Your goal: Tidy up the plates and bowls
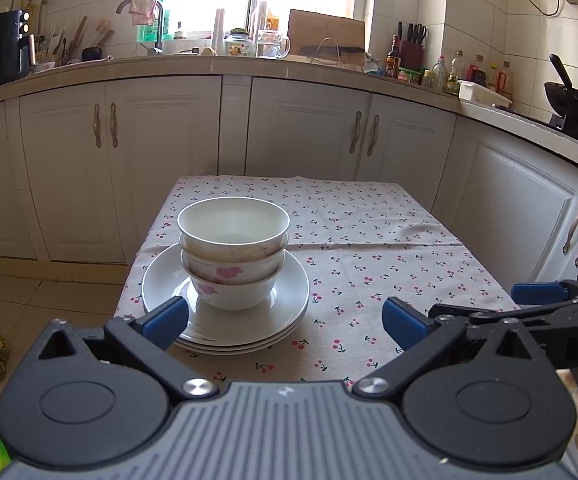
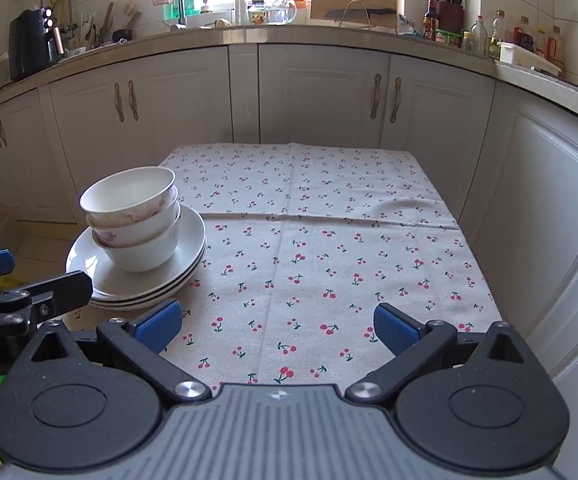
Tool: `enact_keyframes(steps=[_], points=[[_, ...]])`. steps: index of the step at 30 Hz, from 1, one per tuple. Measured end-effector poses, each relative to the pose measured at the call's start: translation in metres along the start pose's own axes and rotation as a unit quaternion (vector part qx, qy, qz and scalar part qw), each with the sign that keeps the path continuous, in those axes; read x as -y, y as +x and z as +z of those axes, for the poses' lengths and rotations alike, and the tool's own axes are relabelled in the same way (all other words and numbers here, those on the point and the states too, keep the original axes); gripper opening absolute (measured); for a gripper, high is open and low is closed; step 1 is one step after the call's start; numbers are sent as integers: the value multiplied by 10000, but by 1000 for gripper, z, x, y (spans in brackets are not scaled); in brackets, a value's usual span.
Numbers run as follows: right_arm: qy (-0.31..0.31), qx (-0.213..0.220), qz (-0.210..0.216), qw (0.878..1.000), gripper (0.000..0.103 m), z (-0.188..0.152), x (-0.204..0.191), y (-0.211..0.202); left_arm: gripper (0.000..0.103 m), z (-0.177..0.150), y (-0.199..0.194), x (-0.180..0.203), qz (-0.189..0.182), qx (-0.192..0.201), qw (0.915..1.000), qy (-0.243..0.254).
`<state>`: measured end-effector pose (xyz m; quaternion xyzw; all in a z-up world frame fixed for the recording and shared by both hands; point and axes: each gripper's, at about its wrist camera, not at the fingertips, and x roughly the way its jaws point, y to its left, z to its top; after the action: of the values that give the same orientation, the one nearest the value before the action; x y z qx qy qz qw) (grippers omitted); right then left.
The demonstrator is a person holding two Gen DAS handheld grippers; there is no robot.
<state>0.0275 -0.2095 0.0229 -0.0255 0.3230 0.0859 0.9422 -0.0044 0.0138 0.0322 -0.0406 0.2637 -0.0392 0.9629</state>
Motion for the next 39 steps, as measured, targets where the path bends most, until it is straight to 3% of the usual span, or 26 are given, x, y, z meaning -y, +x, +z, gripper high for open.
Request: enact_keyframes(steps=[39], points=[[-32,301,-255,9992,103,0,-5,-13,102,1,-6,-1,-62,45,9999,-79]])
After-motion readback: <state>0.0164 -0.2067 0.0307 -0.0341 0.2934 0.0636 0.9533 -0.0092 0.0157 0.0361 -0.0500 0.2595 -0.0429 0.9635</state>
